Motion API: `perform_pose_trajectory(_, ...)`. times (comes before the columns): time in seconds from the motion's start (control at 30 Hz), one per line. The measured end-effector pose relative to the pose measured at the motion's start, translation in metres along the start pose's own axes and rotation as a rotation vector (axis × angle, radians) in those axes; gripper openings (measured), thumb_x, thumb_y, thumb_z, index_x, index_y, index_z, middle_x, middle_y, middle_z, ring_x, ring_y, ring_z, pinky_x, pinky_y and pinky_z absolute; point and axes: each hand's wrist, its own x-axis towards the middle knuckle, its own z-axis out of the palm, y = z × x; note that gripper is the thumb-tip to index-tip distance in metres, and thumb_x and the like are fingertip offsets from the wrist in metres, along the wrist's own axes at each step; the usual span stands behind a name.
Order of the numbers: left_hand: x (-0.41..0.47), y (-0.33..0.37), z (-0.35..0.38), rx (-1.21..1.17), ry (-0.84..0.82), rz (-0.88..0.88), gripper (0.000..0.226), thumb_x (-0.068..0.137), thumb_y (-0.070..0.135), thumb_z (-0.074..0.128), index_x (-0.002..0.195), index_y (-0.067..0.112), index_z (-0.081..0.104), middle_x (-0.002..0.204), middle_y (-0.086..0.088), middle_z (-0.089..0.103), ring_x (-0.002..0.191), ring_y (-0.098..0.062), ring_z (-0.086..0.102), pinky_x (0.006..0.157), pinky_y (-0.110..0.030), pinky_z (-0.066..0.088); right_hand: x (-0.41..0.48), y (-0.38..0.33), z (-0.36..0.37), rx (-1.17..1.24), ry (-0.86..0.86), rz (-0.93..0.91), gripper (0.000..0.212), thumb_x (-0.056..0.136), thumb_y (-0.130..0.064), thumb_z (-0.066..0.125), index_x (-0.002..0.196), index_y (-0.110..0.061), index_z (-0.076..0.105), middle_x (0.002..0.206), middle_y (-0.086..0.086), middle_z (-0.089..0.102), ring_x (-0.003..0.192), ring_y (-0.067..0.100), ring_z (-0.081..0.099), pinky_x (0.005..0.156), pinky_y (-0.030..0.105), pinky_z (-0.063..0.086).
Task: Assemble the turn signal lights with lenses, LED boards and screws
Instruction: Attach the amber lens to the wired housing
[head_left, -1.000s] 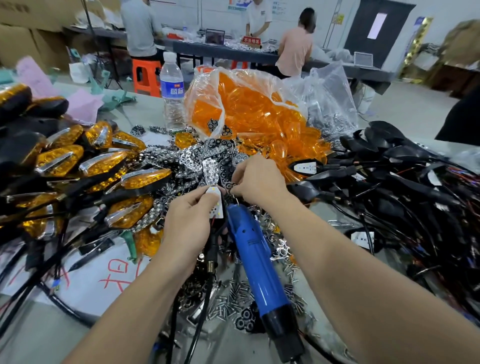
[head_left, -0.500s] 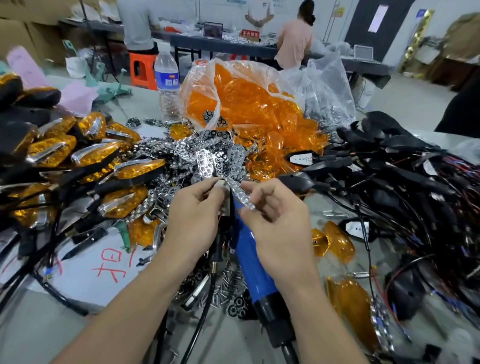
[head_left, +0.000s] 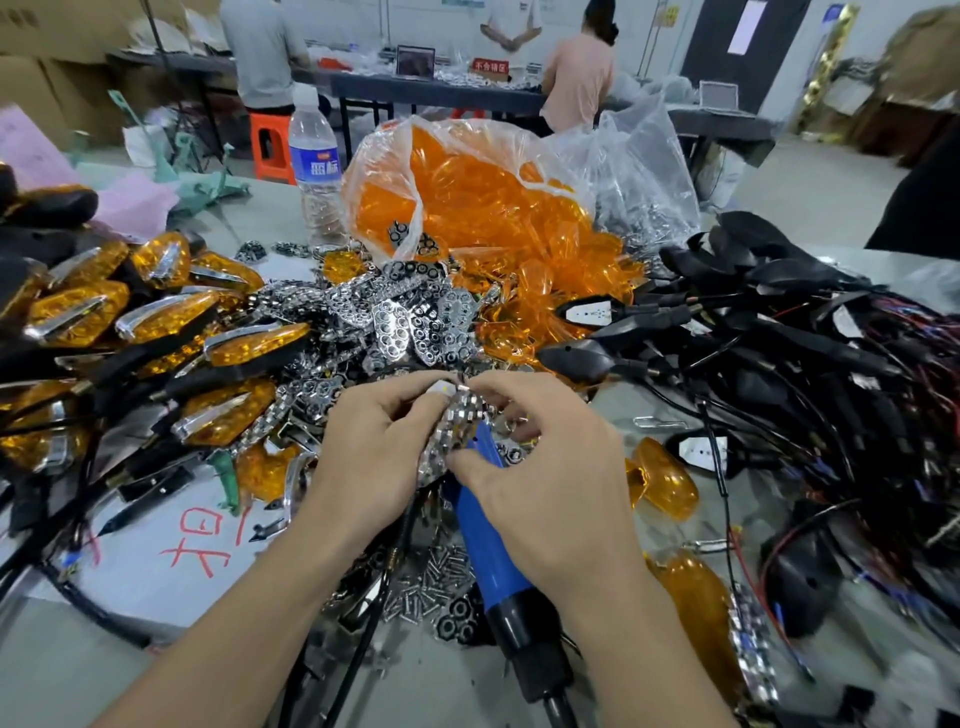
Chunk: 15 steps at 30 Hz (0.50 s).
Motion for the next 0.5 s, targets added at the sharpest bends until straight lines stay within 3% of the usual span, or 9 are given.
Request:
perform_pose_trajectory(0.07,0.0,-0.001,0.0,0.028,-0.017,0.027,0.027,0.1,0.021,0.06,0.09,0.036,0.08,0.078,0.01,0.076,0.07,-0.007,0.066,0.06,-0.02,0.048,0.0,0.002,-0.004,-0.014,-0.036,0.025,0.04,0.071,-0.021,0.087,0.096,-0.038,0.062,0.093,-0.019,0.06,0.085,-0.001,0.056,0.073,0.014,0.046)
perform_pose_trajectory(0.13,0.0,-0.001,0.0,-0.01,-0.018,0.02,0.024,0.096,0.024,0.059,0.087,0.034,0.079,0.072,0.008,0.072,0.064,-0.008,0.062,0.057,-0.018,0.047,0.001,0.004,-0.007,0.037,-0.102,0.08,0.038,0.073,-0.016,0.085,0.093,-0.032,0.057,0.08,-0.006,0.063,0.065,0.012,0.056,0.058,0.03,0.049)
perform_pose_trajectory(0.2,0.0,-0.002,0.0,-0.068,0.005,-0.025,0.023,0.094,0.028,0.058,0.089,0.033,0.08,0.076,0.008,0.074,0.068,-0.008,0.065,0.062,-0.021,0.053,0.005,0.008,-0.013,0.168,-0.122,0.132,0.037,0.077,-0.005,0.081,0.094,-0.032,0.063,0.08,-0.007,0.069,0.056,0.011,0.055,0.048,0.027,0.047)
perform_pose_trajectory(0.27,0.0,-0.003,0.0,-0.076,0.03,-0.054,0.024,0.097,0.027,0.057,0.09,0.033,0.079,0.081,0.004,0.076,0.072,-0.012,0.065,0.065,-0.023,0.056,0.009,0.013,-0.021,0.251,-0.109,0.187,0.044,0.079,0.001,0.082,0.097,-0.038,0.076,0.086,-0.014,0.075,0.065,0.002,0.062,0.061,0.02,0.053)
perform_pose_trajectory(0.33,0.001,-0.004,0.0,-0.068,0.048,-0.071,0.025,0.1,0.025,0.057,0.091,0.032,0.079,0.082,0.001,0.074,0.069,-0.01,0.06,0.062,-0.022,0.052,0.011,0.016,-0.025,0.321,-0.068,0.223,0.041,0.079,0.002,0.084,0.096,-0.035,0.083,0.087,-0.012,0.078,0.075,0.005,0.069,0.074,0.028,0.059)
perform_pose_trajectory(0.43,0.001,-0.002,0.0,-0.059,0.07,-0.125,0.024,0.098,0.034,0.055,0.096,0.034,0.079,0.08,0.0,0.073,0.063,-0.013,0.058,0.057,-0.041,0.058,0.011,0.015,-0.023,0.655,0.034,0.324,0.017,0.083,0.003,0.079,0.084,-0.013,0.081,0.075,0.005,0.075,0.066,0.019,0.067,0.062,0.028,0.056)
perform_pose_trajectory(0.5,0.001,-0.002,-0.001,-0.038,0.095,-0.116,0.024,0.098,0.033,0.054,0.095,0.035,0.078,0.077,0.001,0.073,0.063,-0.012,0.06,0.054,-0.031,0.055,0.008,0.01,-0.019,0.814,0.01,0.41,0.017,0.09,-0.001,0.074,0.074,-0.009,0.076,0.07,0.013,0.069,0.059,0.02,0.061,0.053,0.026,0.05)
